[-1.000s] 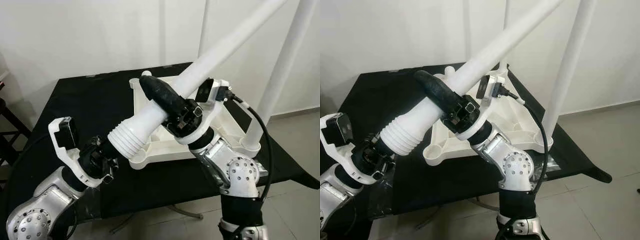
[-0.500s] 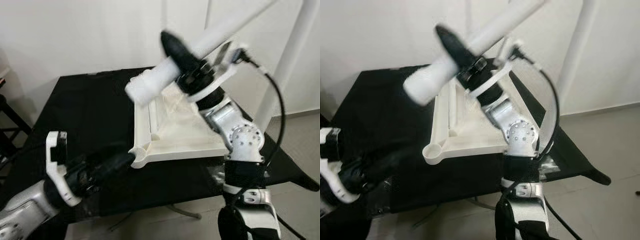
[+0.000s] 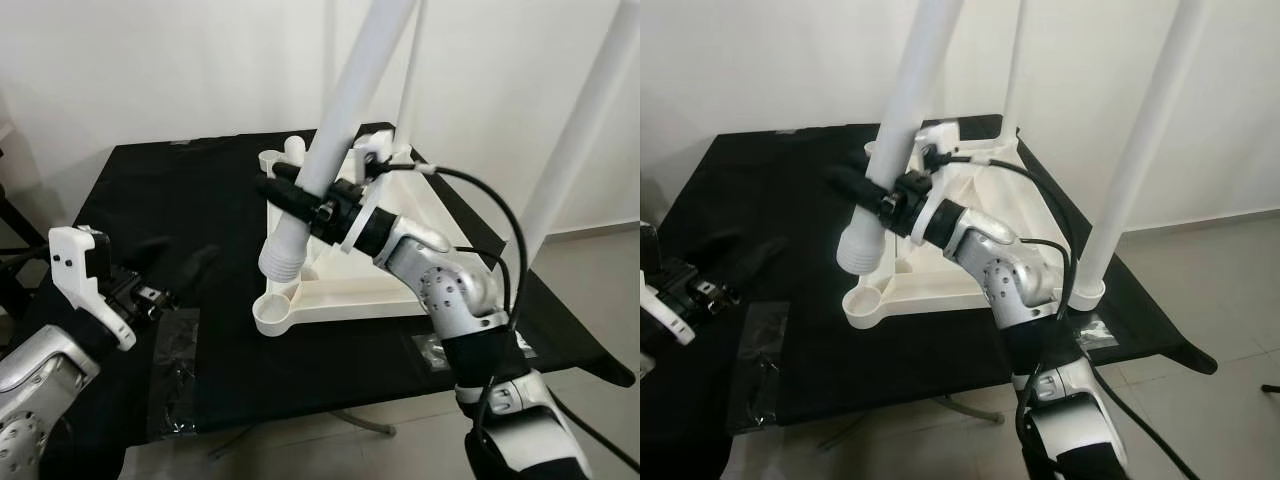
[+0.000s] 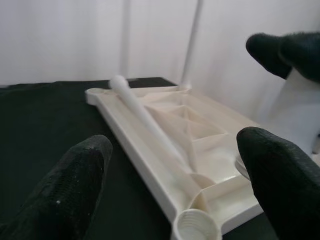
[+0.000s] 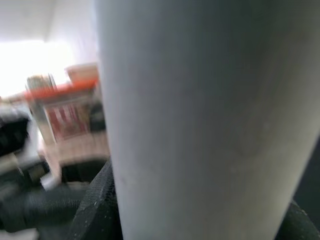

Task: Building children table

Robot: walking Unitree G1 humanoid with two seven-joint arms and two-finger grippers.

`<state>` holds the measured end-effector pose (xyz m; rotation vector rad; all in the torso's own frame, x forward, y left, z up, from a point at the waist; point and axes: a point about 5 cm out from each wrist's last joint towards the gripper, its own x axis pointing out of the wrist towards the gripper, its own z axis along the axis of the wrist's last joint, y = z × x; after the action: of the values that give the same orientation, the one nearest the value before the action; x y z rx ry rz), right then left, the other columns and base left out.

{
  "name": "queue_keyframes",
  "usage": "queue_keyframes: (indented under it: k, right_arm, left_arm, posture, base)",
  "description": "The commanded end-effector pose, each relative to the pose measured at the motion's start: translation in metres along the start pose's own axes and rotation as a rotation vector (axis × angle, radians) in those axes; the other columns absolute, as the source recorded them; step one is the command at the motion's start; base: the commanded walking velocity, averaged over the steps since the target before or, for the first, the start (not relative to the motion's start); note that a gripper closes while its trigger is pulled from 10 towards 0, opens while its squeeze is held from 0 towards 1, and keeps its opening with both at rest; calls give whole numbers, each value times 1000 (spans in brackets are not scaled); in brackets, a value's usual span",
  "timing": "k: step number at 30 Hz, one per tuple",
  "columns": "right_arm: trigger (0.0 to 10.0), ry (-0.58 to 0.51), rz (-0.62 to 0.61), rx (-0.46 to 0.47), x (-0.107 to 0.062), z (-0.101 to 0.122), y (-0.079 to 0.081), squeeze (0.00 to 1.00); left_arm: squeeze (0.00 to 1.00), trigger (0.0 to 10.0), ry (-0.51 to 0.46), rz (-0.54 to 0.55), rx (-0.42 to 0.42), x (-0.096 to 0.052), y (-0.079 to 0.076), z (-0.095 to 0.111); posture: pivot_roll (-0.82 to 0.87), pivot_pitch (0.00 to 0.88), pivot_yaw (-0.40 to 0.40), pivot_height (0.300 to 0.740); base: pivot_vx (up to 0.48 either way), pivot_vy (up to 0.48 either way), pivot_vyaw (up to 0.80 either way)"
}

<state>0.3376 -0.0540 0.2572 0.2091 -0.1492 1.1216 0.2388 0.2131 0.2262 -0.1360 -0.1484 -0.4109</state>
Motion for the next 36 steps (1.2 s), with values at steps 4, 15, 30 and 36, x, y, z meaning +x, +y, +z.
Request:
queue_keyframes:
  k: [4,15,30,36]
  right_arm:
    - [10000,58,68,-58,0,-4,-1,0]
    - [10000,73,338,-202,12,15,6,0]
    - [10000,3,608,-304,29,40,25,0]
    - [10000,32,566,-384,35,48,13,0]
  left_arm:
    - [0,10000,14,93,146,1,-5,0]
    - [0,10000,-7,326,364,-32,-3,24]
    - [0,10000,-61,449,371,-44,-3,32]
    - [0,10000,-57,435,376,-41,-5,31]
  posture:
    - [4,130,-36,740]
    - [64,290,-57,740]
    - [115,336,-81,740]
    - [112,332,-88,740]
  base:
    - [0,0,0]
    - [0,0,0]
    - [0,0,635]
    - [0,0,793]
